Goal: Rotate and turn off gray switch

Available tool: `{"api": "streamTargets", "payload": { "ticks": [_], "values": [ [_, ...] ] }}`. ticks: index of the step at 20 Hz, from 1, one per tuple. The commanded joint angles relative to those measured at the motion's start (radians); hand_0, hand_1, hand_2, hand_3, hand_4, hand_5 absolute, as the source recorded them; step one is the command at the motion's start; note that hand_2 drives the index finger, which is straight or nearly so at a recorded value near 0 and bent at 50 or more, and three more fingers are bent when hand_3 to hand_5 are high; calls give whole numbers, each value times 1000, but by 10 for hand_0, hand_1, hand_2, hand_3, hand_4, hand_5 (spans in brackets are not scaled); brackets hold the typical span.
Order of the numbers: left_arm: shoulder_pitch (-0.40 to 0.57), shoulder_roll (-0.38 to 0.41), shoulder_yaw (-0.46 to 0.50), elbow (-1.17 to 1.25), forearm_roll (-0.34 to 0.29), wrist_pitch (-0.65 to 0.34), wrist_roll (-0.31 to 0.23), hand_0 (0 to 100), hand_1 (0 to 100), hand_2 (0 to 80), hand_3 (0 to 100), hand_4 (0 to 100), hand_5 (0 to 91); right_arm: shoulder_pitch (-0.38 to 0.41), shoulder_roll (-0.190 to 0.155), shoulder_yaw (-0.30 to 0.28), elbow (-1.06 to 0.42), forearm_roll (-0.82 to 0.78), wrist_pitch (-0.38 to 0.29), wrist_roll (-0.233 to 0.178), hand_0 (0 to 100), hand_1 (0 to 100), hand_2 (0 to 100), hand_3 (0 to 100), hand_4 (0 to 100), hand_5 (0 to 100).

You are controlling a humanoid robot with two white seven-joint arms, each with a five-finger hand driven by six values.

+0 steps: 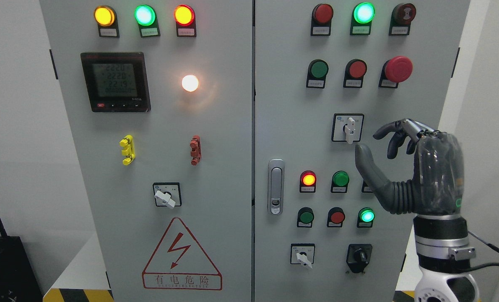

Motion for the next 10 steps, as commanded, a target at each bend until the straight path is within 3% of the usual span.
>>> {"api": "streamTargets", "payload": {
  "ticks": [1,2,3,6,10],
  "values": [
    [-9,0,8,-26,20,-1,0,120,389,0,0,0,0,43,-3,-90,-50,-11,-37,14,294,320,336,364,252,142],
    [-9,0,8,-26,20,-2,0,120,389,0,0,0,0,43,-5,-99,-50,-15,-39,21,298,301,230,257,134,32],
    [-9,0,8,-26,20,-1,0,120,389,0,0,0,0,43,-6,-102,-50,-17,-39,34,319,159,145,164,57,0],
    [-9,0,8,-26,20,-1,0,120,389,0,0,0,0,55,-32,-113,-50,-17,-39,64,208,148,76,95,0,0],
    [-9,0,8,-26,20,-1,0,120,389,0,0,0,0,78,-57,-128,-50,-19,-59,66,160,143,51,63,0,0]
  ]
}}
